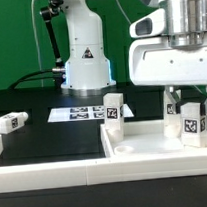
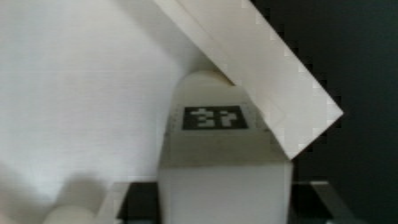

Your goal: Assemble square table

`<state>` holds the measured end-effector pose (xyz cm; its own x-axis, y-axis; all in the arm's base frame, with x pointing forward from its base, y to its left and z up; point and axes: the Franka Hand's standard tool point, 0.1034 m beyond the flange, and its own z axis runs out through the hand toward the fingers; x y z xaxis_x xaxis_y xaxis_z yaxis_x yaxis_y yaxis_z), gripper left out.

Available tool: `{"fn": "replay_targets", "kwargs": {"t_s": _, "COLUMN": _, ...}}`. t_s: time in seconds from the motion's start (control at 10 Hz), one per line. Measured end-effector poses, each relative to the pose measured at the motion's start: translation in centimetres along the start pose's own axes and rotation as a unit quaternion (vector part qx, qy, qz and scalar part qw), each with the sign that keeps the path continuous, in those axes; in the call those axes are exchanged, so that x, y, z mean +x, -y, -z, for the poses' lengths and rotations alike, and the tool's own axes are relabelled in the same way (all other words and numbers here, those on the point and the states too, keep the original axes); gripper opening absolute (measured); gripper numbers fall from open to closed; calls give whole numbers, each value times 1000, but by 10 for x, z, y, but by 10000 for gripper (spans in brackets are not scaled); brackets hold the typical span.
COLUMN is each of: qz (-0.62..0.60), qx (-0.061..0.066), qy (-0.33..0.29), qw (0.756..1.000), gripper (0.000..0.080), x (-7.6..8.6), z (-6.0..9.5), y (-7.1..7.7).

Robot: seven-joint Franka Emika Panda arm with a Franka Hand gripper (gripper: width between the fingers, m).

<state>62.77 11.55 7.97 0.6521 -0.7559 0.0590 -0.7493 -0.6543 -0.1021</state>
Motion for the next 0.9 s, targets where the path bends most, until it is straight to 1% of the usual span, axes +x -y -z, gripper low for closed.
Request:
{"fn": "replay_targets", "kwargs": {"t_s": 0.3, "qz": -141, "qx": -1, "qy": 2, "qw": 990, "gripper": 290, "x": 0, "z": 0, "y": -1}}
{"fn": "replay_targets", "kwargs": {"t_s": 0.4, "qz": -192, "qx": 0, "qy": 4, "qw": 981, "gripper": 290, "x": -1, "z": 0, "y": -1}}
{"fn": "replay_targets", "kwargs": {"t_s": 0.5, "qz": -219, "qx": 0, "qy": 6, "qw": 976, "gripper": 290, "x": -1, "z": 0, "y": -1}}
{"fn": "replay_targets", "kwargs": {"t_s": 0.6, "qz": -220, "qx": 0, "qy": 5, "qw": 975, "gripper": 290, "x": 0, "z": 0, "y": -1}}
{"fn": "replay_targets", "kwargs": {"t_s": 0.7, "qz": -250, "qx": 1, "qy": 7, "qw": 968, "gripper": 291, "x": 0, "z": 0, "y": -1}}
{"fn": "replay_targets", "kwargs": {"t_s": 0.8, "qz": -249, "qx": 1, "qy": 7, "qw": 968, "gripper": 291, "x": -1, "z": -1, "y": -1}}
{"fn": "replay_targets", "kwargs": {"t_s": 0.9, "qz": -224, "qx": -3, "qy": 9, "qw": 975, "gripper": 397, "x": -1, "z": -1, "y": -2}}
